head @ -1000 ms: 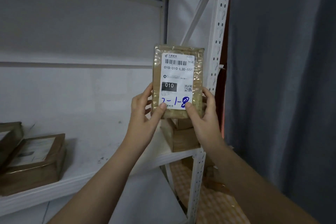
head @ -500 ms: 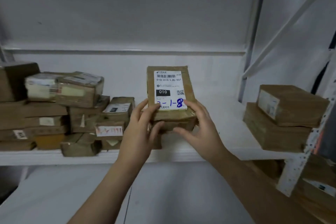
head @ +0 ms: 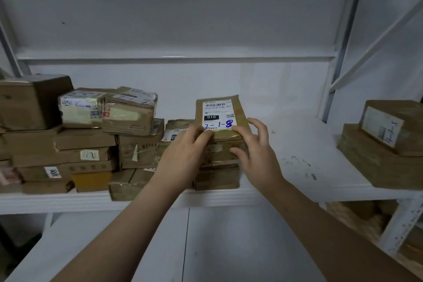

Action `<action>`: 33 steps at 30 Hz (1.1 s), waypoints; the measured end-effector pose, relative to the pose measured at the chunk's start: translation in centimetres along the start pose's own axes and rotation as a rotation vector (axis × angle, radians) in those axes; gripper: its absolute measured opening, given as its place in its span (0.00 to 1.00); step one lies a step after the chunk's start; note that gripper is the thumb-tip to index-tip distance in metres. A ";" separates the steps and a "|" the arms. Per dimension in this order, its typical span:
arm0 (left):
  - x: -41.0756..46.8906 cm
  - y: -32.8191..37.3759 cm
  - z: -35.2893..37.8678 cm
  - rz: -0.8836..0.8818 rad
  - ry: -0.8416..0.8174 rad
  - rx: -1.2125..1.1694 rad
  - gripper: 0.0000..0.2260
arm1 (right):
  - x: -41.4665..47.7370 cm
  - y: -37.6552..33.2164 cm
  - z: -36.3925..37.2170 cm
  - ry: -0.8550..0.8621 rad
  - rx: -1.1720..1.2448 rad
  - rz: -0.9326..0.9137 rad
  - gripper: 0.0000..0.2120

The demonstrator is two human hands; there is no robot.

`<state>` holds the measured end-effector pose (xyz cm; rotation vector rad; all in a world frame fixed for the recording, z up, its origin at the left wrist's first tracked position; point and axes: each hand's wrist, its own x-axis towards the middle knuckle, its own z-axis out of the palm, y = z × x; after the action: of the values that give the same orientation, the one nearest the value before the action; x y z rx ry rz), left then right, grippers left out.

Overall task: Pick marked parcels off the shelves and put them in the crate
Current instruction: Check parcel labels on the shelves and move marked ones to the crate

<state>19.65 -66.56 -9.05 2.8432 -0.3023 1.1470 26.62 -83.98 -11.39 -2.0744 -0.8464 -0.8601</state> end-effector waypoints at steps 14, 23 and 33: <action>0.8 -1.4 2.2 0.115 -0.065 0.003 0.11 | 0.1 2.0 1.6 -0.247 -0.105 0.100 0.24; 4.0 1.4 2.8 0.119 0.010 -0.153 0.13 | -0.8 3.1 -3.4 -0.170 -0.243 0.176 0.24; 8.2 13.7 8.2 0.212 -0.039 -0.408 0.13 | -3.7 10.9 -15.7 -0.013 -0.470 0.381 0.16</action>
<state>28.22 -82.34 -9.56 2.5180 -0.7593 0.9293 28.23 -103.30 -10.13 -2.5356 -0.2419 -0.8896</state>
